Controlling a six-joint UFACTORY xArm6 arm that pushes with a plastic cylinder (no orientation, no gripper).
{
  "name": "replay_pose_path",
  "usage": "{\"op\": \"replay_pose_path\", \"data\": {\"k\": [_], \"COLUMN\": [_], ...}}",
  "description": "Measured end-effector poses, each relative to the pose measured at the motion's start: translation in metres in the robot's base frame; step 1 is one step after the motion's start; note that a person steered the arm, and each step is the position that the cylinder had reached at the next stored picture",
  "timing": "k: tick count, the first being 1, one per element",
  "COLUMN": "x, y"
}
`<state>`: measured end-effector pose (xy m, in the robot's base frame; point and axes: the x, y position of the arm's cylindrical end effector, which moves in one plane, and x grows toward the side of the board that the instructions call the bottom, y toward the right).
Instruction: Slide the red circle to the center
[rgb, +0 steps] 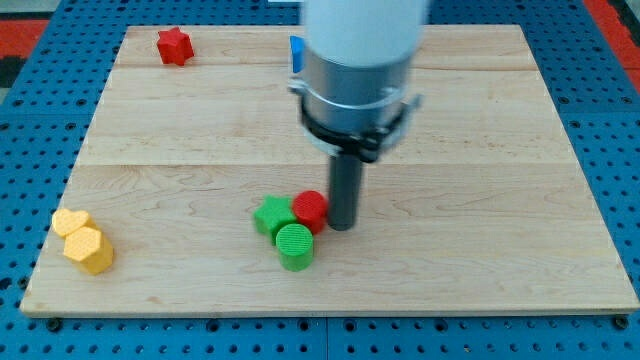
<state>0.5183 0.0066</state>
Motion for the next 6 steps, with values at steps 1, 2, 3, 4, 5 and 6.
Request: {"op": "replay_pose_path", "data": {"k": [1, 2, 3, 4, 5, 6], "x": [0.038, 0.024, 0.001, -0.03, -0.06, -0.06], "y": [0.036, -0.003, -0.053, -0.09, -0.109, -0.078]}}
